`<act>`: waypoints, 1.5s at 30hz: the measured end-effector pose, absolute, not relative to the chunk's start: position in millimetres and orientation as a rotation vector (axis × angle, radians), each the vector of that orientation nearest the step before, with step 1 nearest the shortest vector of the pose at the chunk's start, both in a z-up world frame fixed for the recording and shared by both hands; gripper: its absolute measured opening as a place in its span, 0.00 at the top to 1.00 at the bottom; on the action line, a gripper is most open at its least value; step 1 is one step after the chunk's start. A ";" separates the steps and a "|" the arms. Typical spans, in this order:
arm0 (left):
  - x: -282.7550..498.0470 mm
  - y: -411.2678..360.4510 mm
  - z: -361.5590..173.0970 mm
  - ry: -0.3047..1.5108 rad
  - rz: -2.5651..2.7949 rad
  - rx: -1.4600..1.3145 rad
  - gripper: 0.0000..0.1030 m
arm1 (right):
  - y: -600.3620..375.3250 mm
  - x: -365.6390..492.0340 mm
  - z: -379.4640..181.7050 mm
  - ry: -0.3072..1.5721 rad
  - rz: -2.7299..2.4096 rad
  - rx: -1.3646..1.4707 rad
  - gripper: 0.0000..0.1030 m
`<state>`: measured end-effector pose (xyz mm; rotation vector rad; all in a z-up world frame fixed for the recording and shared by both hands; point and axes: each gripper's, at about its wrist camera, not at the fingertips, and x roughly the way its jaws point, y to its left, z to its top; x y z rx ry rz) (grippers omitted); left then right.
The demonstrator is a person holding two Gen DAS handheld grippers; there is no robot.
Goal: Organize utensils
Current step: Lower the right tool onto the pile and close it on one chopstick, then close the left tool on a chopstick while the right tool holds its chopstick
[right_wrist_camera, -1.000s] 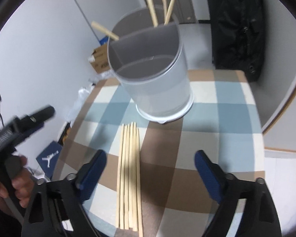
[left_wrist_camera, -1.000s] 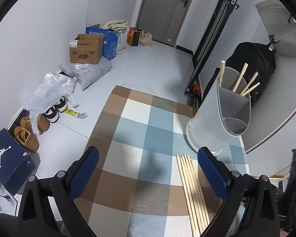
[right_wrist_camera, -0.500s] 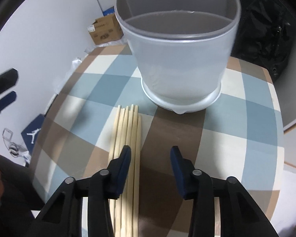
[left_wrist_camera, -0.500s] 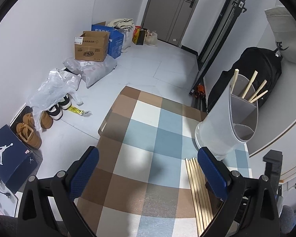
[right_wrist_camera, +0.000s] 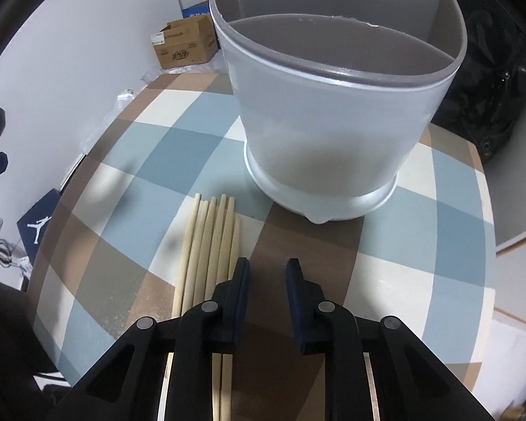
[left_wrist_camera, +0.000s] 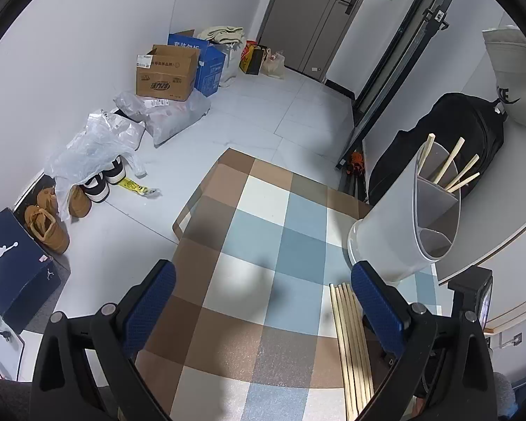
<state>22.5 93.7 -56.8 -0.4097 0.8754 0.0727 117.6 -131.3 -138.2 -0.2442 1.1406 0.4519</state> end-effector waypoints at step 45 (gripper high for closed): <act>31.6 80.7 -75.9 0.968 0.053 -0.352 0.05 | -133.4 119.1 -106.8 1.067 0.465 -0.152 0.97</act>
